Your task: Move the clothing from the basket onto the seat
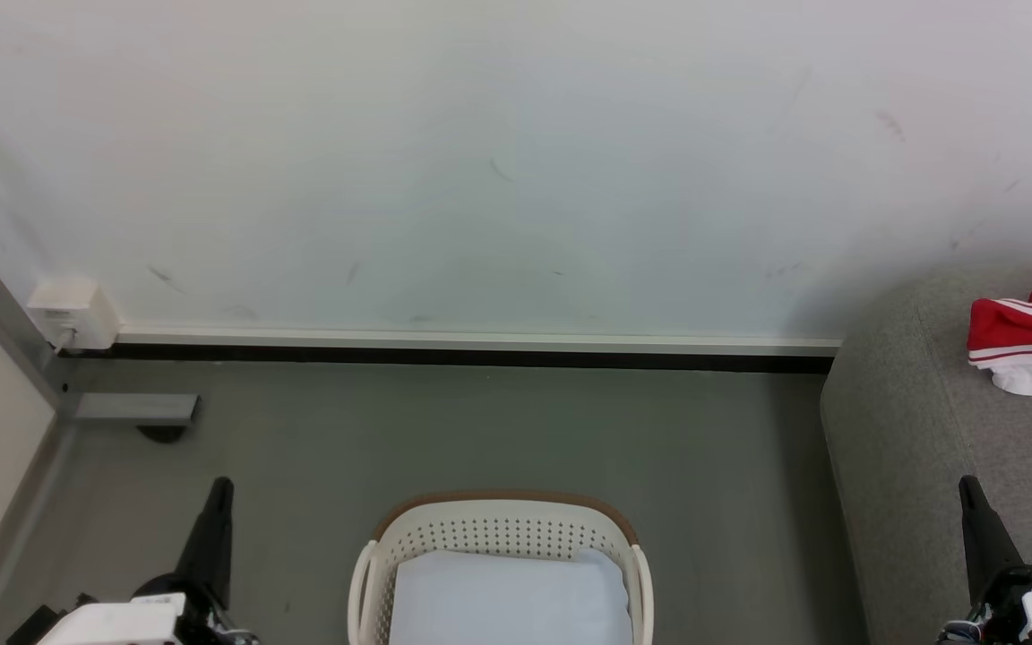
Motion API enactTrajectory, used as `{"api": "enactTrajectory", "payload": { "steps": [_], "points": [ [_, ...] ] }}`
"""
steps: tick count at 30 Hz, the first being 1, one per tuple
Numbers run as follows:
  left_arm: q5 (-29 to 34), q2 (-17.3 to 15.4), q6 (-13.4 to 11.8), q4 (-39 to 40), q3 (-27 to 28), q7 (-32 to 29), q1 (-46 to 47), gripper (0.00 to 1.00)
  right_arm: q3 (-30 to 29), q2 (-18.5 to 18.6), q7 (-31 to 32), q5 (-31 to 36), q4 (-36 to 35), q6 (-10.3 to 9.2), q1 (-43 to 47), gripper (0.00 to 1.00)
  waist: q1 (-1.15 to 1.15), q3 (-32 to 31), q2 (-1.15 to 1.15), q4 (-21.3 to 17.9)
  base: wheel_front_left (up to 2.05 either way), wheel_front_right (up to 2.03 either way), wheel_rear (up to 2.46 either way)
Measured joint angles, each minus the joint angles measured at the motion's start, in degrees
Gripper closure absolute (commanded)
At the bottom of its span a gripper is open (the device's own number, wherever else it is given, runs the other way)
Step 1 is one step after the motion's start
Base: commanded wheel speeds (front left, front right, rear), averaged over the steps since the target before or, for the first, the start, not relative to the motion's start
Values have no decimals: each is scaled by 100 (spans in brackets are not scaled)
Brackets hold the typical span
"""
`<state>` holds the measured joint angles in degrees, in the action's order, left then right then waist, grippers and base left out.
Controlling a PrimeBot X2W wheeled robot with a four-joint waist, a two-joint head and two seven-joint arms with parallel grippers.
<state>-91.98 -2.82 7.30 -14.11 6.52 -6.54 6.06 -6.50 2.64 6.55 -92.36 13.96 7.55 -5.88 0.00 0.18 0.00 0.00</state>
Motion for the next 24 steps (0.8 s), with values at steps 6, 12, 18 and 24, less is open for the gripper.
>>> {"api": "enactTrajectory", "payload": {
  "steps": [6, 12, 18, 24],
  "points": [
    [0, 0, 0, 0, 0, 0, 0, 100, 0, 0, 0, 0, 0, 0, 0, 100, 0, 0, 0, 0, 0, 0, 0],
    [0, 0, 0, 0, 0, 0, 0, 100, 0, 0, 0, 0, 0, 0, -1, 100, 0, 0, 0, 0, 0, 0, 0],
    [0, 0, 0, 0, 0, 0, 0, 100, 0, 0, 0, -1, 0, 0, -1, 100, 0, 0, 0, 0, 0, 0, 0],
    [0, 0, 0, 0, 0, 0, 0, 100, 0, 0, 0, 0, 0, 0, -1, 100, 0, 0, 0, 0, 0, 0, 0]
  ]
}}
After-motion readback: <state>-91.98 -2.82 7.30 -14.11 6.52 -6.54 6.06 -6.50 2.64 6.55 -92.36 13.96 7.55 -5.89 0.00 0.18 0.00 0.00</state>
